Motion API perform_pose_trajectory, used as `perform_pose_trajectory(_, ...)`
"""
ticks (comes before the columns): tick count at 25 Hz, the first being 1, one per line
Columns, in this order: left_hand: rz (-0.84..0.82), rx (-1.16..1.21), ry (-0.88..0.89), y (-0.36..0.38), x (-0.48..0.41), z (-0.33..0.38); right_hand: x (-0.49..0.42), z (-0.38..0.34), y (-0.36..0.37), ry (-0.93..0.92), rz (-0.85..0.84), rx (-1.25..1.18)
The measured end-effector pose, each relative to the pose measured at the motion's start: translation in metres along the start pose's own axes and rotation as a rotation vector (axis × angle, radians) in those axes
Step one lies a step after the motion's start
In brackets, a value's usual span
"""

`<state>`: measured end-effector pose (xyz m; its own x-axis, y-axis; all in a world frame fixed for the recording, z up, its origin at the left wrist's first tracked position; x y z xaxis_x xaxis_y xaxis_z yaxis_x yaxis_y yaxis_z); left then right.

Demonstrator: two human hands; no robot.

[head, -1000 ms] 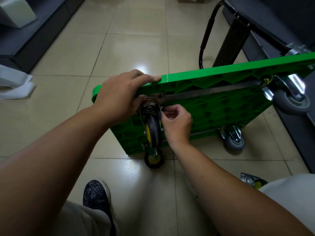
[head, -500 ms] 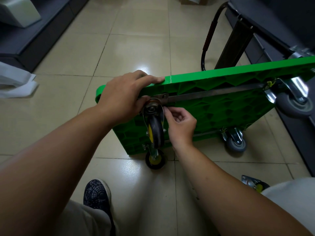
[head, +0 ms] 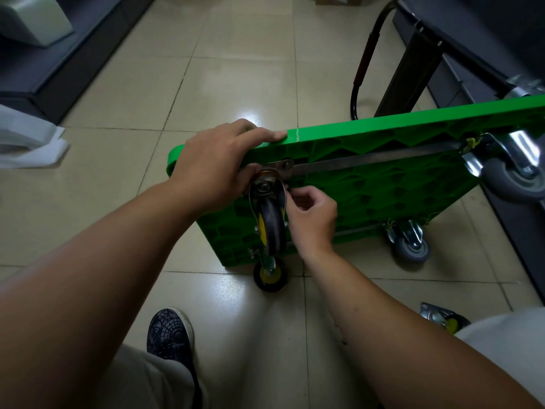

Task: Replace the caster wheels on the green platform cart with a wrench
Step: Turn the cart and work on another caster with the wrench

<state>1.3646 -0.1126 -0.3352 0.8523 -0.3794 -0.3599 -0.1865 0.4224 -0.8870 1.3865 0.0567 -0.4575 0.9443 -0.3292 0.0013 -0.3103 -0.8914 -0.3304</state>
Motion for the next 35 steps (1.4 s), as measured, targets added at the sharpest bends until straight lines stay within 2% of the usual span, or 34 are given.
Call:
perform_pose_trajectory(3,-0.011,-0.002,-0.009,0.000,-0.001,0.000,0.003,0.000,-0.005,-0.118,0.032,0.076)
perform_pose_trajectory(6,-0.012,-0.003,0.003,0.002,0.001,0.000,0.003,0.022,-0.009,-0.132,-0.003,0.131)
perform_pose_trajectory(10,-0.012,-0.041,0.055,0.006,0.008,0.001,0.009,0.114,-0.017,0.074,-0.137,0.354)
perform_pose_trajectory(15,-0.029,-0.120,0.074,0.005,0.015,0.006,0.057,0.233,-0.056,0.433,-0.295,0.647)
perform_pose_trajectory(18,-0.047,-0.118,0.060,0.006,0.014,0.005,0.084,0.285,-0.065,0.551,-0.276,0.634)
perform_pose_trajectory(21,-0.052,-0.140,0.046,0.003,0.015,0.005,0.091,0.302,-0.061,0.613,-0.258,0.672)
perform_pose_trajectory(25,-0.086,-0.144,0.042,0.007,0.015,0.003,0.087,0.319,-0.053,0.606,-0.303,0.683)
perform_pose_trajectory(28,-0.092,-0.141,0.043,0.006,0.016,0.001,0.085,0.331,-0.053,0.587,-0.322,0.783)
perform_pose_trajectory(35,-0.091,-0.122,0.043,0.003,0.016,0.002,0.096,0.336,-0.044,0.653,-0.312,0.847)
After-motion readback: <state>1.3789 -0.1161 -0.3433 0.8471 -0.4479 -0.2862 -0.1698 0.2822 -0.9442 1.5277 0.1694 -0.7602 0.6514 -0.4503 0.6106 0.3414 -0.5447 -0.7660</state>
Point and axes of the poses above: each hand's wrist, its own x-axis away from the middle knuckle, its own y-axis out of the palm, z = x × y, the point moved 5 cm from there along -x, towards the middle knuckle, and after that the axes turned 8 degrees about x, right-handed, at the moved point
